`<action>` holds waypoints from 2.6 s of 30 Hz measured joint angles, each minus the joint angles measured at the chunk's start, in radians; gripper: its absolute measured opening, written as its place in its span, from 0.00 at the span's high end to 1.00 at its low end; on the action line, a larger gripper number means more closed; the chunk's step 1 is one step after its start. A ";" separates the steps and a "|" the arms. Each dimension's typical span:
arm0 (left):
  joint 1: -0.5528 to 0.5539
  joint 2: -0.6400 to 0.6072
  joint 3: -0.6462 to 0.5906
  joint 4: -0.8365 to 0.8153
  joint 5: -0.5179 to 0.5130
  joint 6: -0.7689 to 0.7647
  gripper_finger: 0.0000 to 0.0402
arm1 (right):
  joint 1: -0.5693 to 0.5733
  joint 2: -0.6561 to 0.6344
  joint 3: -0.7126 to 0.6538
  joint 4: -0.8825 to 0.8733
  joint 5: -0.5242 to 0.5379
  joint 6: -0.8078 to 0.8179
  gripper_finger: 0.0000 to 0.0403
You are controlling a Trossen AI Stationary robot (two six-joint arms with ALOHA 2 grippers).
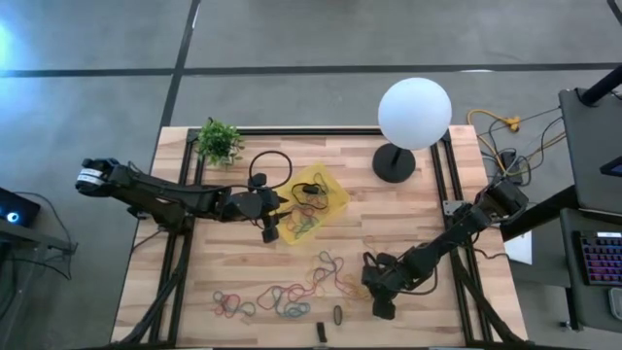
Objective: Pick and place rubber bands into bin
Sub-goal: Put the yellow rubber band into the yellow bin
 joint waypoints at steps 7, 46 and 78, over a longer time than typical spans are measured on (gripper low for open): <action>0.000 0.000 0.000 0.000 0.000 0.000 0.63 | 0.001 -0.002 0.023 -0.057 0.043 0.026 0.98; 0.000 0.000 0.000 0.038 0.000 0.001 0.63 | -0.026 -0.067 0.615 -0.989 0.707 0.017 0.98; -0.014 -0.172 -0.002 0.005 -0.008 -0.029 0.63 | -0.568 -0.085 0.669 -0.436 0.604 -0.701 0.98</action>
